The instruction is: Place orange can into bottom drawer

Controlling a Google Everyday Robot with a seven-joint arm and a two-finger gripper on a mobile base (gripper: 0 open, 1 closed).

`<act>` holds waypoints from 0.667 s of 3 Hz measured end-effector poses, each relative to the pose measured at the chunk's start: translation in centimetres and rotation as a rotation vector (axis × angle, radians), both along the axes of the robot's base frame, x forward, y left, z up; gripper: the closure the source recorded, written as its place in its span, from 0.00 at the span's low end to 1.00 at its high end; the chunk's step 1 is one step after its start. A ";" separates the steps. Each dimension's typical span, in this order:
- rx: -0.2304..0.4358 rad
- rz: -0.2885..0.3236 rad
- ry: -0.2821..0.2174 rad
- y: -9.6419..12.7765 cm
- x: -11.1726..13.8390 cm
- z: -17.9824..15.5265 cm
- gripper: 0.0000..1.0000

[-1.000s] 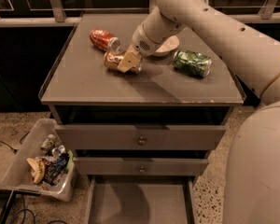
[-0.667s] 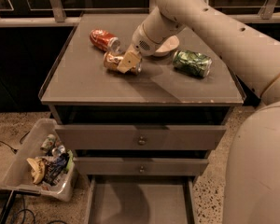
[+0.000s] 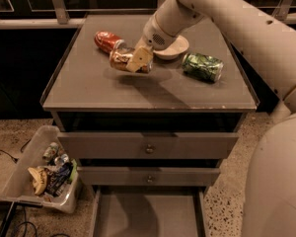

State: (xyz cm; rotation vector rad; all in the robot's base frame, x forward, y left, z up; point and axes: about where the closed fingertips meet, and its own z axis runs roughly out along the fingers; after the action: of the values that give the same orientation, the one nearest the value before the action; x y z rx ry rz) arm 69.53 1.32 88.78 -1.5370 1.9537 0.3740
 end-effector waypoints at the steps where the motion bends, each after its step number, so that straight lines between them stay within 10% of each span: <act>1: 0.031 0.038 -0.054 -1.7 -2.8 3.4 1.00; 2: 0.051 0.055 -0.123 -4.3 -6.9 6.1 1.00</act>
Offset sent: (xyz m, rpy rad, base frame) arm -0.1343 -0.0947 0.0798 0.0583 -0.1880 0.0524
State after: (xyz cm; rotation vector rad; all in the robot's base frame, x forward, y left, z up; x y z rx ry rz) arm 62.62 -2.99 94.91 -1.5467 1.7970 0.3415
